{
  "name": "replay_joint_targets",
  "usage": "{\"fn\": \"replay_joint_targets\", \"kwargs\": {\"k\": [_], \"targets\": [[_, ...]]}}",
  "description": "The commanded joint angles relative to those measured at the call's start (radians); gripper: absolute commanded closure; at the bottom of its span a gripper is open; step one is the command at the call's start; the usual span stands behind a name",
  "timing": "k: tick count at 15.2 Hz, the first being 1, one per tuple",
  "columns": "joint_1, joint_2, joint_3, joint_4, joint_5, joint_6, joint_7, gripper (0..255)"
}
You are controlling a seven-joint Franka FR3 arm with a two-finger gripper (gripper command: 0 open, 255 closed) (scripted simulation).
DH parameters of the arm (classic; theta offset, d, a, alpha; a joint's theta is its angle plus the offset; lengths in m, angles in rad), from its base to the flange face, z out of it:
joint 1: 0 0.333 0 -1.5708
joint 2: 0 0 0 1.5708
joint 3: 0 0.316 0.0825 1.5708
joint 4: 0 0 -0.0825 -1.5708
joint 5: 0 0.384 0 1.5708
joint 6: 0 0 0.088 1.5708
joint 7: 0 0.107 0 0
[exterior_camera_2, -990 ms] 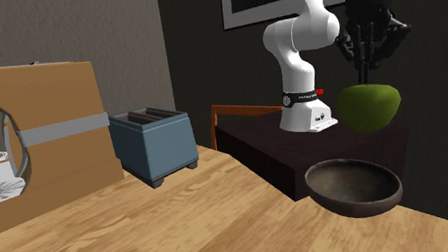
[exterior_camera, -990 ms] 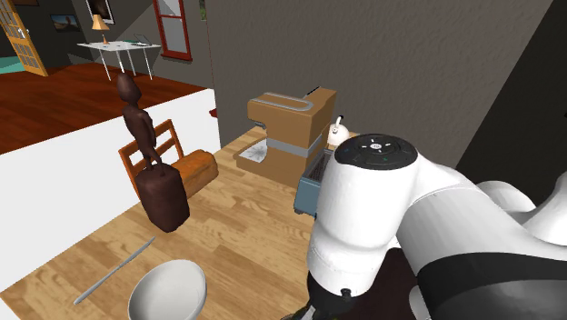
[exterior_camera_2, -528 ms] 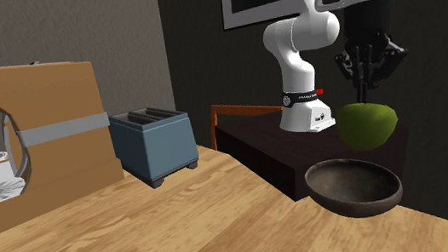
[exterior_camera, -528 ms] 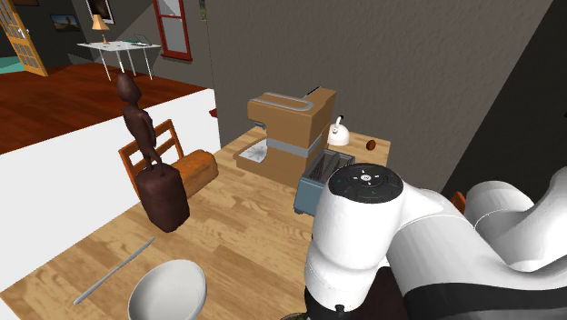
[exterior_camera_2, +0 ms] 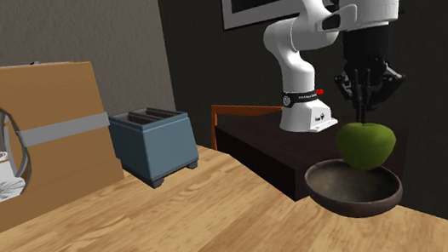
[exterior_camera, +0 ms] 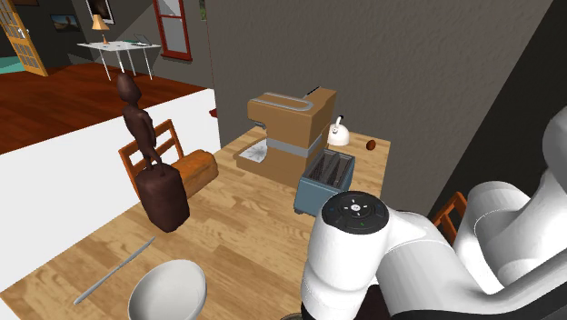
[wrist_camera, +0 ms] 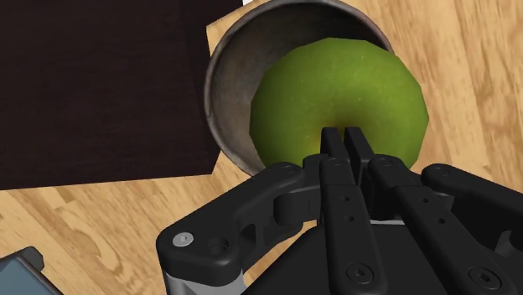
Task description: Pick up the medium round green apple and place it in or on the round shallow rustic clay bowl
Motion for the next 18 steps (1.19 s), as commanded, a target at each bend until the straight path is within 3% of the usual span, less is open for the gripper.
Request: {"fn": "replay_joint_targets", "kwargs": {"k": [1, 3, 11, 12, 17, 18], "targets": [[-0.009, 0.031, 0.015, -0.012, -0.007, 0.042, 0.006, 255], [-0.021, 0.062, 0.030, -0.018, -0.020, 0.078, 0.016, 255], [-0.021, 0.063, 0.030, -0.018, -0.020, 0.079, 0.016, 255], [-0.021, 0.063, 0.030, -0.018, -0.020, 0.078, 0.016, 0], [-0.021, 0.062, 0.030, -0.018, -0.020, 0.078, 0.016, 0], [-0.006, 0.018, 0.009, -0.010, -0.002, 0.027, 0.001, 0]]}}
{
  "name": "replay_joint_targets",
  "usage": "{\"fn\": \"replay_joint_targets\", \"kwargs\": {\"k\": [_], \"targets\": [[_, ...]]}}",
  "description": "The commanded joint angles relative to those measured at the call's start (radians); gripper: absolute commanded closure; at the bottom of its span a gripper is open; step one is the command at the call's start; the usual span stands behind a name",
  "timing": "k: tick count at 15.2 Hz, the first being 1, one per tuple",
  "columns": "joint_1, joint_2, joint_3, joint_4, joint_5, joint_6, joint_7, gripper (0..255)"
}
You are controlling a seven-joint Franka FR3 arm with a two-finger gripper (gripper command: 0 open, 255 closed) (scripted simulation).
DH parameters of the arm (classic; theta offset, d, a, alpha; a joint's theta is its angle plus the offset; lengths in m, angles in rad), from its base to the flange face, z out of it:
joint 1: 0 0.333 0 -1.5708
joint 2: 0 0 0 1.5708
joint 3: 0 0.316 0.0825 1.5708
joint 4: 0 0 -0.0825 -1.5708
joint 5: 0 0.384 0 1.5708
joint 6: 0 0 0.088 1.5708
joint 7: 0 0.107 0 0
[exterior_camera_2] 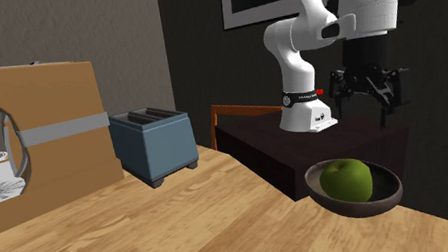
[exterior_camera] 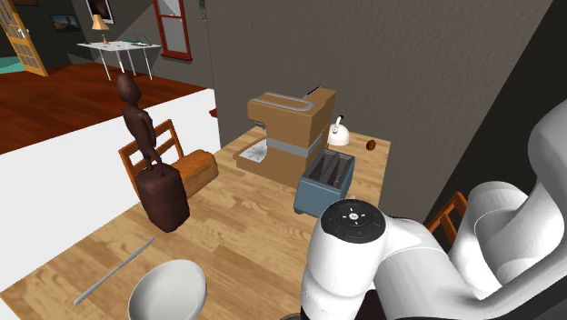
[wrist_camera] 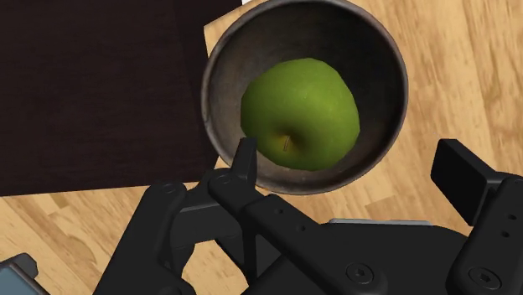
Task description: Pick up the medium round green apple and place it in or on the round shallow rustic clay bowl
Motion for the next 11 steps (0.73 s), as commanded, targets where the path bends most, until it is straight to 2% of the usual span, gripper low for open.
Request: {"fn": "replay_joint_targets", "kwargs": {"k": [1, 3, 11], "targets": [[0.020, -0.065, -0.031, 0.015, 0.021, -0.079, -0.019, 0], [0.036, -0.131, -0.065, 0.037, 0.030, -0.164, -0.031, 0], [0.037, -0.130, -0.066, 0.036, 0.029, -0.164, -0.031, 0]]}}
